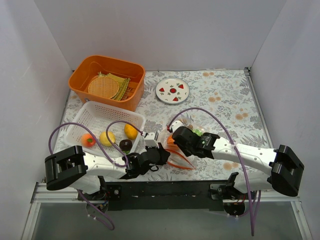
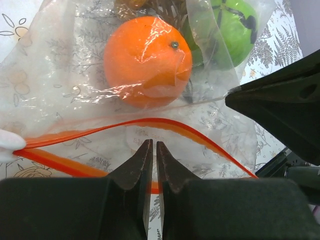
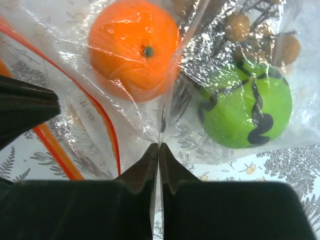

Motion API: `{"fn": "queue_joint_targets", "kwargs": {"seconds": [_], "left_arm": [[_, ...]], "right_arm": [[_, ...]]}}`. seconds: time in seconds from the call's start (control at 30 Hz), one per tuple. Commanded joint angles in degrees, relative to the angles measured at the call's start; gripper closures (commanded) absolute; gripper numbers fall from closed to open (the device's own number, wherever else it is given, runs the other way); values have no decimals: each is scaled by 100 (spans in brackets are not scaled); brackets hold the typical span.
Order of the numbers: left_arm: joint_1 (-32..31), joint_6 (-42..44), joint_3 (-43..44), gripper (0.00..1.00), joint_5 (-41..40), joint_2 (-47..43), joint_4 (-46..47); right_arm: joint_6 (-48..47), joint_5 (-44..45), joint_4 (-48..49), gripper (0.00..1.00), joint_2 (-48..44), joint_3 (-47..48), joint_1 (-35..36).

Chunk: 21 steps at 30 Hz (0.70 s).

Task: Open the zip-top bag and remove the fake food

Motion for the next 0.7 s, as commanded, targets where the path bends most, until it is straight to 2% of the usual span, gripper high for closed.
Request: {"fn": "queue_joint_targets", "kwargs": {"seconds": [0.0, 0.17, 0.27, 0.43, 0.5, 0.6, 0.67], "left_arm": [[-4, 172, -67, 91, 69, -61, 258], [-83, 366, -32, 84, -70, 62, 391], [-135, 454, 12, 83, -325, 124, 408], [-197, 577, 38, 66, -835, 54, 417], [-197, 612, 56, 52, -1081, 45, 391], [-197, 621, 178, 43, -1371, 106, 277], [-197, 656, 310, 33, -1531, 167, 144]], "right_arm": [[-46, -227, 156, 96, -59, 421, -14], [139, -473, 85, 99, -314, 878, -76], [315, -597, 68, 99, -419, 975, -85], [482, -737, 6, 99, -533, 1020, -120], [570, -816, -2, 99, -595, 993, -120], [675, -921, -20, 99, -744, 923, -111], [710, -957, -20, 99, -876, 862, -111]]}}
